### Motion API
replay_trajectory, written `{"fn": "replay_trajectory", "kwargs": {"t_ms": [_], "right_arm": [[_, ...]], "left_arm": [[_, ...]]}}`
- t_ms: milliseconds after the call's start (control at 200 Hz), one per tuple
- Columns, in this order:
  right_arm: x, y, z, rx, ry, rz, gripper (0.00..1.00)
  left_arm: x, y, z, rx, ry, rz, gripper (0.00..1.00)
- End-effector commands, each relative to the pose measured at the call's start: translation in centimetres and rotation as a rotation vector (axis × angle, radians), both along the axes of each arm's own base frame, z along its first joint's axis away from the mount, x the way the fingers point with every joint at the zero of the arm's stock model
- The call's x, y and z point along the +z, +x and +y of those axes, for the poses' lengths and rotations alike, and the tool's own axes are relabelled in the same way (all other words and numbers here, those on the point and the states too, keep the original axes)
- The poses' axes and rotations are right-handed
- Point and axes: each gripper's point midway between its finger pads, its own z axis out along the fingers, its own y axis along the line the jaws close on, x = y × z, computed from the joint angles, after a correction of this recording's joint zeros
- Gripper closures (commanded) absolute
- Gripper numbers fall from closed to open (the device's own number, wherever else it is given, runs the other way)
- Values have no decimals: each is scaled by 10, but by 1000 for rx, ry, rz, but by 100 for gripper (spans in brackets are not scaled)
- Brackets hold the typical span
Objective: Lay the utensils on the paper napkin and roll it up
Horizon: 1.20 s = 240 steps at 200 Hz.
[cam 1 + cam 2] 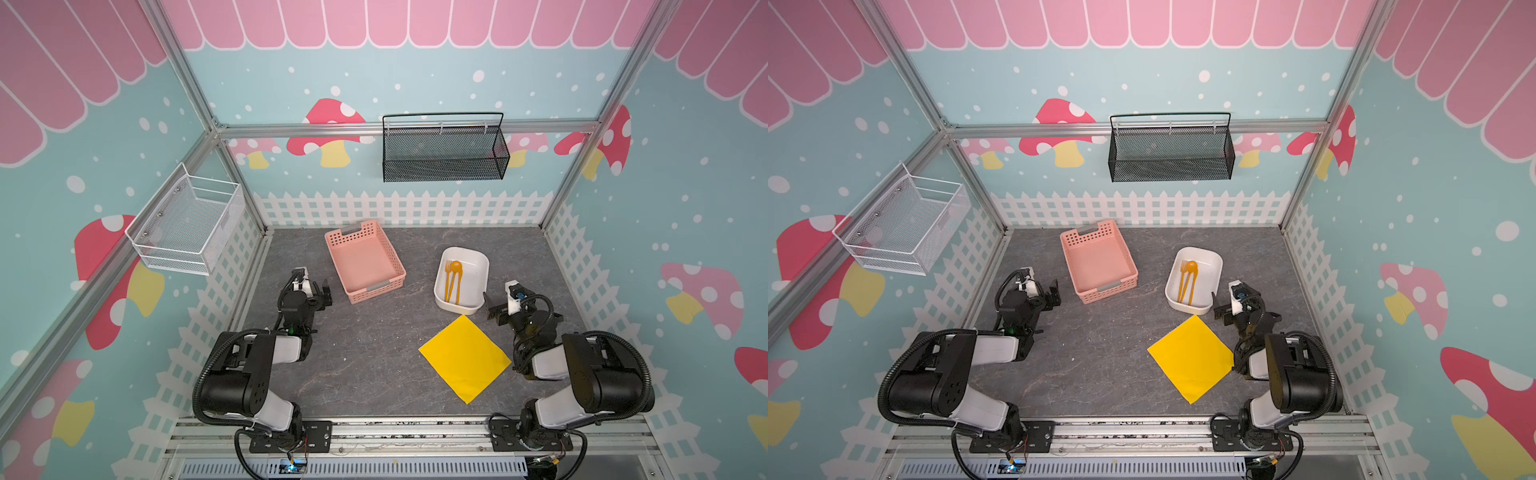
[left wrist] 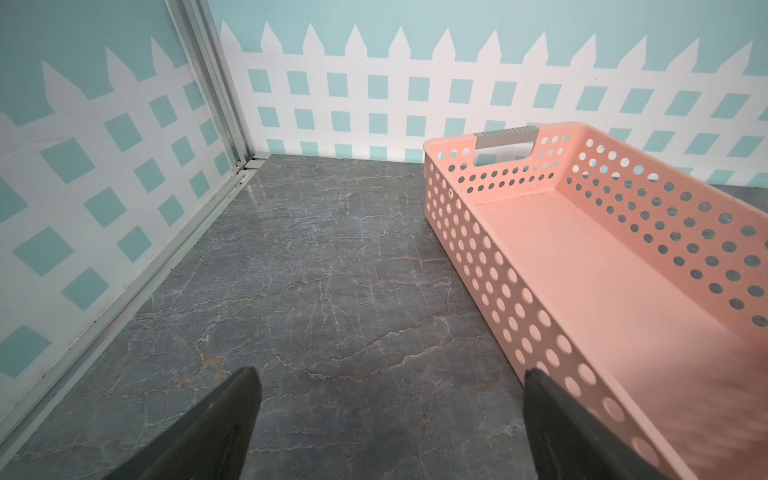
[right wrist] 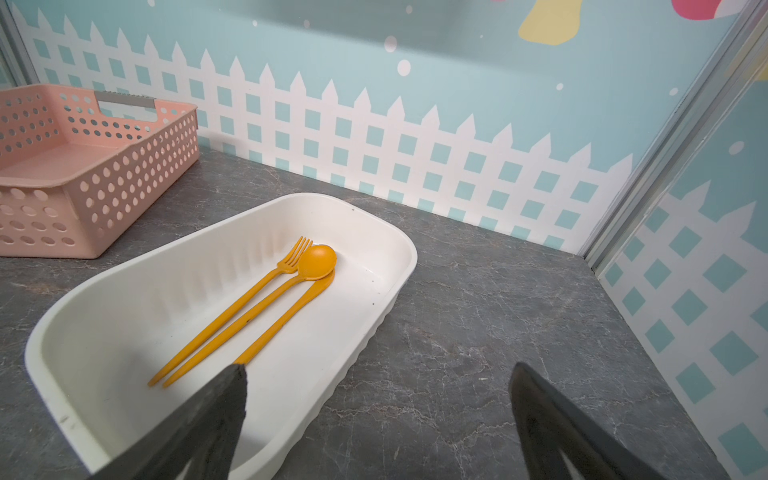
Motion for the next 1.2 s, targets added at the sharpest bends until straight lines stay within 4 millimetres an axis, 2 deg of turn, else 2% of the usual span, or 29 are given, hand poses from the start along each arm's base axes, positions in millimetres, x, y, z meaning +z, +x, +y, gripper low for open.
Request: {"fn": "replay_trajectory", "kwargs": {"t_ms": [0,395,510,690,921,1011,1116,1196], "right_arm": [[4,-1,-1,5,-18,-25,0],[4,-2,-3,-12,-17,-29,0],[12,-7,-8,-45,-7,-55,1],[22,-14,-10,-63,0,-82,3],[39,-16,-16,-97,12,-85,7],[48,-14,-18,-110,30,-68,10],[46,-8,-22,-138,75,42,11],[44,-6,-21,-136,97,111,13]], "left_arm": [[0,-1,16,79,-12,-9,0],[1,-1,15,76,-8,-8,0],[4,-5,16,85,-8,-24,0],[25,-13,25,180,19,-32,0],[59,-17,23,287,55,24,0],[73,-19,12,284,52,52,0],[97,-19,-10,229,42,47,0],[112,-19,-27,155,-30,46,0]]}}
